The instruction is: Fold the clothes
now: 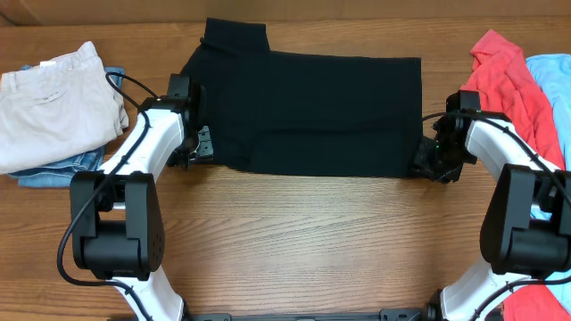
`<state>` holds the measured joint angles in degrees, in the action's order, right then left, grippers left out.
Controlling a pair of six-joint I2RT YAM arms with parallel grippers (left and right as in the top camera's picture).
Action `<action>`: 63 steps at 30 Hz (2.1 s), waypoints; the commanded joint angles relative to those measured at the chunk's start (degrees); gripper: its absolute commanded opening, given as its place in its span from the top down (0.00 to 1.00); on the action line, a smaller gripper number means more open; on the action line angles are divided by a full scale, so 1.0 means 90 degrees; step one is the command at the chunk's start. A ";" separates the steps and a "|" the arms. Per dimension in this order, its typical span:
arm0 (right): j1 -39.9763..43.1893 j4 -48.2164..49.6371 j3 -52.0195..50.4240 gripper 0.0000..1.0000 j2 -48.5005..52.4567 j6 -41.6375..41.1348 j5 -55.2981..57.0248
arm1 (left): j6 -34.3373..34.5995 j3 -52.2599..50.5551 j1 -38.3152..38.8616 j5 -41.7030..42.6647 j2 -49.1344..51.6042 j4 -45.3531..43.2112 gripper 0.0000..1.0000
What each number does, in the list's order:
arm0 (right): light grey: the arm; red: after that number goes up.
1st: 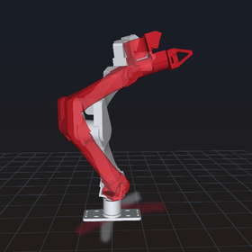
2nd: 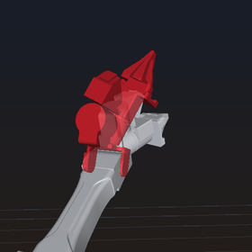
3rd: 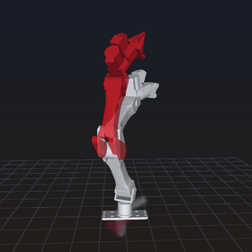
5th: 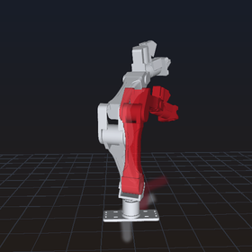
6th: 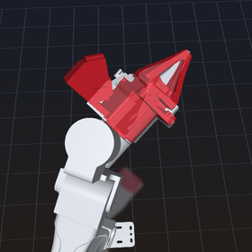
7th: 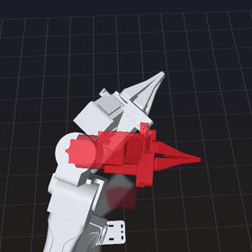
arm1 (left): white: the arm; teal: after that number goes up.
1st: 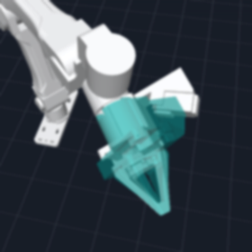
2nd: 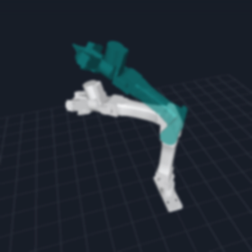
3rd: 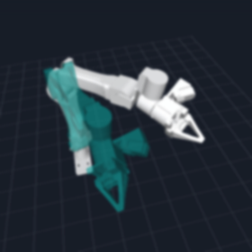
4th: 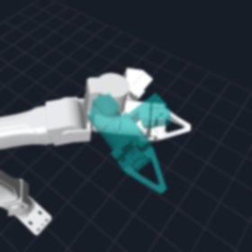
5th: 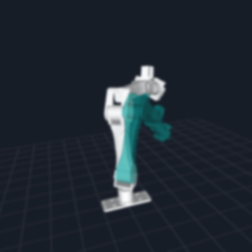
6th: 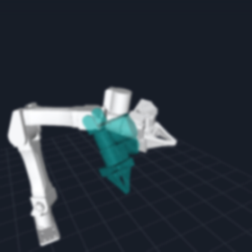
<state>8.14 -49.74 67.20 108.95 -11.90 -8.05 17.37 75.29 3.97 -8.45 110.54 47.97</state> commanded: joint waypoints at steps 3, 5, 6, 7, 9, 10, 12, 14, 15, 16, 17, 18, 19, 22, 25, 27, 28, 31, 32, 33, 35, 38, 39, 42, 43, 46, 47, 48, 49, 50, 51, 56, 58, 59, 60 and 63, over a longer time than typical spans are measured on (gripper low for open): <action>-0.0027 0.0148 -0.0177 0.96 -0.0056 -0.0034 0.0032 | -0.0070 -0.0080 -0.0075 -0.0517 -0.0102 -0.0039 0.46; -0.0027 0.0168 -0.0177 0.96 -0.0056 -0.0032 0.0034 | -0.0068 -0.0117 -0.0080 -0.0554 -0.0100 -0.0078 0.47; -0.0027 0.0168 -0.0177 0.96 -0.0056 -0.0032 0.0041 | -0.0068 -0.0121 -0.0085 -0.0593 -0.0100 -0.0095 0.48; -0.0027 0.0168 -0.0177 0.96 -0.0056 -0.0029 0.0061 | -0.0066 -0.0124 -0.0097 -0.0668 -0.0097 -0.0117 0.48; -0.0012 0.0165 -0.0177 0.96 -0.0056 -0.0032 0.0102 | 0.0005 -0.0124 -0.0138 -0.0852 -0.0097 -0.0146 0.49; -0.0002 0.0163 -0.0177 0.96 -0.0056 -0.0032 0.0129 | 0.0075 -0.0124 -0.0165 -0.0901 -0.0097 -0.0151 0.49; 0.0039 0.0138 -0.0175 0.96 -0.0056 -0.0032 0.0204 | 0.0129 -0.0124 -0.0260 -0.0889 -0.0097 -0.0172 0.49; 0.0107 0.0092 -0.0175 0.96 -0.0056 -0.0034 0.0221 | 0.0172 -0.0124 -0.0350 -0.0874 -0.0097 -0.0187 0.50; 0.0136 0.0073 -0.0175 0.96 -0.0056 -0.0034 0.0221 | 0.0170 -0.0124 -0.0391 -0.0809 -0.0097 -0.0204 0.50; 0.0158 0.0061 -0.0175 0.96 -0.0056 -0.0034 0.0221 | 0.0168 -0.0124 -0.0413 -0.0763 -0.0095 -0.0221 0.49; 0.0180 0.0044 -0.0175 0.96 -0.0056 -0.0034 0.0219 | 0.0168 -0.0124 -0.0449 -0.0695 -0.0090 -0.0250 0.50; 0.0199 0.0022 -0.0175 0.96 -0.0056 -0.0032 0.0221 | 0.0168 -0.0131 -0.0488 -0.0571 -0.0078 -0.0316 0.52; 0.0202 0.0015 -0.0175 0.96 -0.0056 -0.0032 0.0221 | 0.0168 -0.0148 -0.0508 -0.0474 -0.0068 -0.0384 0.53; 0.0204 -0.0027 -0.0175 0.96 -0.0056 -0.0032 0.0221 | 0.0165 -0.0238 -0.0529 -0.0410 0.0022 -0.0631 0.56; 0.0204 -0.0053 -0.0175 0.96 -0.0056 -0.0032 0.0221 | 0.0136 -0.0279 -0.0527 -0.0364 0.0231 -0.0940 0.58; 0.0204 -0.0078 -0.0175 0.96 -0.0056 -0.0032 0.0221 | 0.0068 -0.0279 -0.0529 -0.0359 0.0410 -0.1027 0.61; 0.0206 -0.0104 -0.0175 0.96 -0.0056 -0.0029 0.0223 | 0.0068 -0.0279 -0.0529 -0.0369 0.0493 -0.1027 0.63; 0.0214 -0.0185 -0.0175 0.96 -0.0056 -0.0032 0.0340 | 0.0070 -0.0279 -0.0566 -0.0461 0.0726 -0.0954 0.73; 0.0226 -0.0216 -0.0175 0.96 -0.0056 -0.0034 0.0444 | 0.0075 -0.0279 -0.0595 -0.0469 0.0784 -0.0913 0.74; 0.0243 -0.0231 -0.0175 0.96 -0.0056 -0.0034 0.0527 | 0.0092 -0.0282 -0.0639 -0.0466 0.0816 -0.0865 0.74; 0.0301 -0.0253 -0.0175 0.96 -0.0056 -0.0034 0.0661 | 0.0124 -0.0282 -0.0750 -0.0476 0.0843 -0.0719 0.76; 0.0500 -0.0240 -0.0175 0.96 -0.0056 -0.0180 0.0678 | 0.0345 -0.0282 -0.0993 -0.0636 0.0843 -0.0299 0.78; 0.0561 -0.0231 -0.0175 0.96 -0.0056 -0.0233 0.0673 | 0.0389 -0.0282 -0.1086 -0.0627 0.0843 -0.0160 0.78; 0.0680 -0.0216 -0.0175 0.96 -0.0056 -0.0301 0.0648 | 0.0381 -0.0282 -0.1270 -0.0578 0.0843 0.0095 0.78; 0.0690 -0.0223 -0.0175 0.96 -0.0056 -0.0299 0.0648 | 0.0379 -0.0282 -0.1316 -0.0464 0.0843 0.0165 0.78; 0.0678 -0.0274 -0.0175 0.96 -0.0056 -0.0299 0.0597 | 0.0330 -0.0282 -0.1367 0.0066 0.0843 0.0423 0.79; 0.0661 -0.0321 -0.0175 0.96 -0.0056 -0.0301 0.0551 | 0.0330 -0.0282 -0.1367 0.0245 0.0843 0.0554 0.80; 0.0644 -0.0374 -0.0175 0.96 -0.0056 -0.0301 0.0551 | 0.0330 -0.0282 -0.1358 0.0403 0.0843 0.0699 0.82; 0.0631 -0.0474 -0.0175 0.96 -0.0056 -0.0301 0.0554 | 0.0335 -0.0282 -0.1343 0.0529 0.0843 0.0913 0.84; 0.0634 -0.0794 -0.0175 0.96 -0.0056 -0.0325 0.0554 | 0.0369 -0.0282 -0.1341 0.0561 0.0843 0.1275 0.91; 0.0634 -0.0979 -0.0175 0.96 -0.0056 -0.0330 0.0554 | 0.0384 -0.0282 -0.1343 0.0537 0.0843 0.1421 0.92; 0.0719 -0.1926 -0.0175 0.96 -0.0056 -0.0641 0.0678 | 0.0384 -0.0282 -0.1426 0.0542 0.0843 0.2140 0.96; 0.0724 -0.2067 -0.0175 0.96 -0.0056 -0.0636 0.0680 | 0.0381 -0.0282 -0.1440 0.0546 0.0843 0.2329 0.96; 0.0724 -0.2093 -0.0175 0.96 -0.0056 -0.0636 0.0702 | 0.0379 -0.0282 -0.1440 0.0546 0.0843 0.2382 0.96; 0.0724 -0.2110 -0.0175 0.96 -0.0056 -0.0636 0.0731 | 0.0376 -0.0282 -0.1443 0.0546 0.0843 0.2453 0.96; 0.0724 -0.2174 -0.0175 0.96 -0.0056 -0.0641 0.0750 | 0.0323 -0.0282 -0.1440 0.0546 0.0838 0.2613 0.96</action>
<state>14.26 -68.75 65.95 108.81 -16.69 -3.40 19.77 73.52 -8.40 -3.60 116.55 70.52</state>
